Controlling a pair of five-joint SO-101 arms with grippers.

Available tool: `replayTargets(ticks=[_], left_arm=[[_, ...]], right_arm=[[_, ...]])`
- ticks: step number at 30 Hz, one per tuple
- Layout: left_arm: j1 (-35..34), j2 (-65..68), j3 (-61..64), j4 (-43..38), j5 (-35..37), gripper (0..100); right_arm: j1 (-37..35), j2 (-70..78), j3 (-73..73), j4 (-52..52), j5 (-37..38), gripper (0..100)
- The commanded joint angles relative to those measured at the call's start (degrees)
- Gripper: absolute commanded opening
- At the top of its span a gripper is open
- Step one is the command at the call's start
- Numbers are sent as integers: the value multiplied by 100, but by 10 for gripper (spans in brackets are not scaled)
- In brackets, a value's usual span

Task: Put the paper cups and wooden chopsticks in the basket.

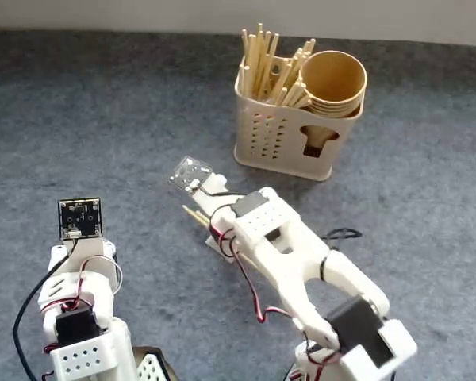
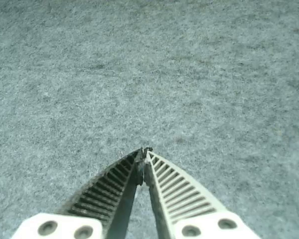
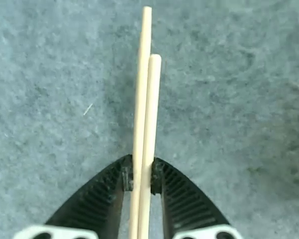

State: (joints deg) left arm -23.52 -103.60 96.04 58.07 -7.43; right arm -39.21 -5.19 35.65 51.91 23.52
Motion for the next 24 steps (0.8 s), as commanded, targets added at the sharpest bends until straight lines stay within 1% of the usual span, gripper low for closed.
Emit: replayTargets(ticks=[1, 5, 14, 24], left_arm=[[-40, -40, 110, -88, 53, 24], [-31, -40, 110, -88, 53, 24], [-31, -40, 110, -88, 53, 24], [-22, -40, 110, -88, 53, 24]], right_arm=[[207, -1033, 382, 40, 53, 5], [303, -1842, 752, 40, 53, 5], [787, -3538, 1147, 31, 62, 5], [822, -4989, 1209, 22, 26, 5]])
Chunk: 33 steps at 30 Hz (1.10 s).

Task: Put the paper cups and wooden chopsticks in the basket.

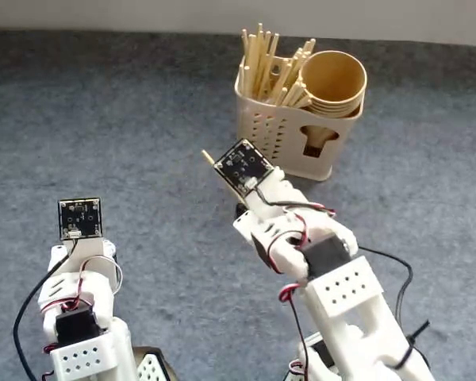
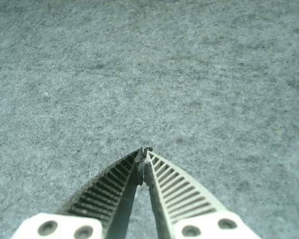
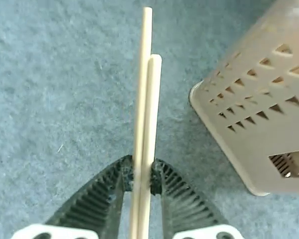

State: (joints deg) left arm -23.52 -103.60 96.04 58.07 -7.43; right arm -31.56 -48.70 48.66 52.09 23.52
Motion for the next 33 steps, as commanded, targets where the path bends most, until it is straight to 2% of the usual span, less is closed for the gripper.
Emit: replayTargets(ticks=[1, 10, 16, 33], left_arm=[[-22, -40, 110, -88, 53, 24], [-22, -40, 110, -88, 53, 24], [-22, -40, 110, -88, 53, 24], [-31, -40, 110, -88, 53, 24]], right_arm=[[48, -760, -92, -4, 26, 5], [66, -1420, -66, -1754, 18, 5], [66, -1437, -101, -2563, 18, 5], [57, -1138, -207, -5798, 18, 5]])
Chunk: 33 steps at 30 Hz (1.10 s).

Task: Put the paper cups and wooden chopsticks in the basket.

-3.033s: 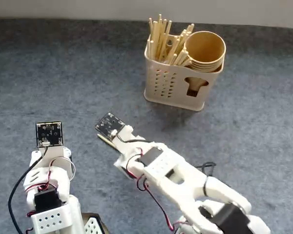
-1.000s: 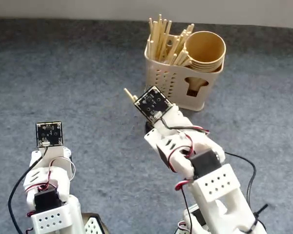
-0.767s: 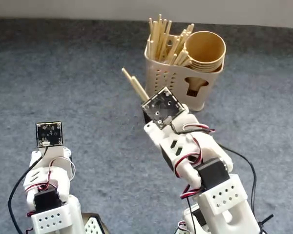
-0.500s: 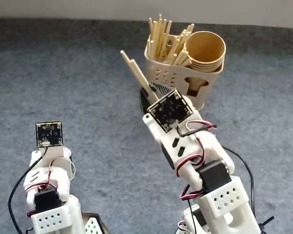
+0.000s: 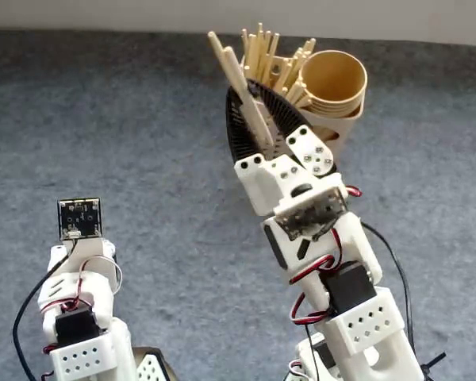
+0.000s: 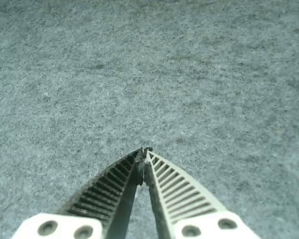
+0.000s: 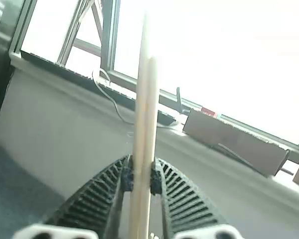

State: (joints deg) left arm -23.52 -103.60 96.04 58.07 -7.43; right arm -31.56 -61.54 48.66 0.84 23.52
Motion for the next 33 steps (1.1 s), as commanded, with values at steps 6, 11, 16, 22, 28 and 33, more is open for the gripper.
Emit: replayTargets(ticks=[6, 11, 16, 22, 28, 33], left_arm=[[-40, -40, 110, -88, 53, 24], [-48, -40, 110, -88, 53, 24], [-48, -40, 110, -88, 53, 24], [-48, -40, 110, -88, 53, 24], [-48, -40, 110, -88, 53, 24], [-48, -40, 110, -88, 53, 24]], right_arm=[[66, 1051, -954, -822, 18, 5], [136, 1736, -1578, -822, 18, 5], [426, 2360, -2044, -831, 18, 5], [541, 2870, -2290, -901, 18, 5], [541, 3125, -2237, -1534, 18, 5], [567, 3222, -2062, -1560, 18, 5]])
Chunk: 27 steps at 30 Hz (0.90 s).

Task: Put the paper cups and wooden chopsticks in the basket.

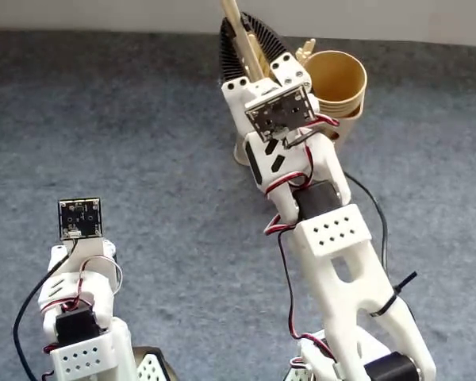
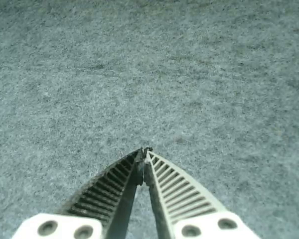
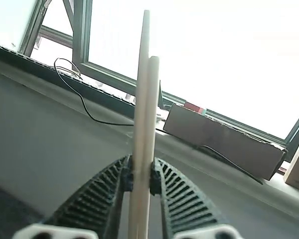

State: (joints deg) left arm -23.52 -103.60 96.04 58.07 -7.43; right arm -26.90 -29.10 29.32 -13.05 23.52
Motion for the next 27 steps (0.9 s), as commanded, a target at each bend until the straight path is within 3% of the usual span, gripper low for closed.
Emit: replayTargets(ticks=[1, 5, 10, 14, 24, 27], left_arm=[[-48, -40, 110, -88, 53, 24], [-48, -40, 110, -88, 53, 24], [-48, -40, 110, -88, 53, 24], [-48, -40, 110, -88, 53, 24], [-48, -40, 110, -88, 53, 24], [-48, -40, 110, -88, 53, 24]], right_arm=[[171, -40, -22, -171, 18, 5], [312, -48, 277, -163, 18, 9], [426, -4, 444, -119, -422, 116], [576, -66, 400, -110, -914, 117], [602, -470, 453, -101, -923, 117], [576, -840, 470, 418, -923, 116]])
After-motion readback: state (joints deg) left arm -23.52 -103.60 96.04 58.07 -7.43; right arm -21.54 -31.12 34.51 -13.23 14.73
